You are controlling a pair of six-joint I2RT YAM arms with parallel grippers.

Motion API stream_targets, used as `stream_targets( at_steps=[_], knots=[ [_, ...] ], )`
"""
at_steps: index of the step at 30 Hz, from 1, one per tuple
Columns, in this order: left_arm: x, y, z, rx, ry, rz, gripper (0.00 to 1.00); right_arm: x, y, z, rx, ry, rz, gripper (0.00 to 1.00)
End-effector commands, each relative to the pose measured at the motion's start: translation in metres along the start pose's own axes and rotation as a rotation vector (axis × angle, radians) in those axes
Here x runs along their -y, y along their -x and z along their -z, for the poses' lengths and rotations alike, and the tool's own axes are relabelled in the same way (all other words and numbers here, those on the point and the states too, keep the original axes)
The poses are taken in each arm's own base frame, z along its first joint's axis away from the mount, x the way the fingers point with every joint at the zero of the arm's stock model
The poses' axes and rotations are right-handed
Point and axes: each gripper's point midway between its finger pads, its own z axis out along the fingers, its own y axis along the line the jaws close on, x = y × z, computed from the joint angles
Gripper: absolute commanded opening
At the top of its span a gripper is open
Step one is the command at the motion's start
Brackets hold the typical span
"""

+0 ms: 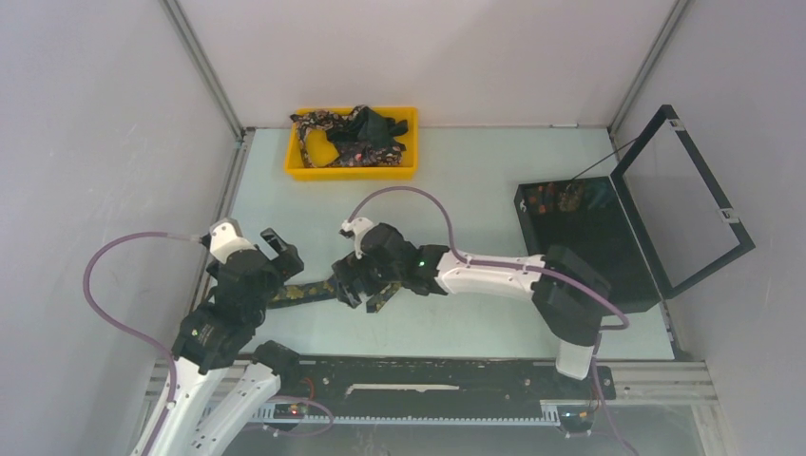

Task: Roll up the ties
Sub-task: Flatten out the tie at the center of the board.

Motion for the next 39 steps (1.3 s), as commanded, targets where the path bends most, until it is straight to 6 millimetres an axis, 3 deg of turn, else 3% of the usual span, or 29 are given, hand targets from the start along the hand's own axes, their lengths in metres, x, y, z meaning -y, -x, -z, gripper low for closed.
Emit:
stream_targets(
  at_steps=[1,5,8,17,30,39],
  knots=[
    [-0.003,0.009,0.003,0.03,0.017,0.034,1.0,-0.017,0.024,-0.016,0.028,0.01,0.008,0.98],
    [-0.001,0.008,0.004,0.026,0.004,0.031,1.0,-0.005,0.023,-0.035,-0.031,-0.072,0.005,0.98],
    [-0.01,0.009,0.005,0.033,0.048,0.044,1.0,0.001,0.021,-0.047,-0.061,-0.113,0.005,0.99],
    [-0.025,-0.007,0.005,-0.063,0.168,0.021,1.0,0.011,0.023,-0.061,-0.088,-0.18,0.013,0.99],
    [0.016,-0.021,0.001,-0.167,-0.048,-0.093,1.0,0.026,0.012,-0.072,-0.11,-0.233,-0.021,0.95],
    [0.014,-0.018,0.004,-0.12,-0.08,-0.078,0.98,0.036,0.001,-0.097,-0.156,-0.285,-0.032,0.84]
  ],
)
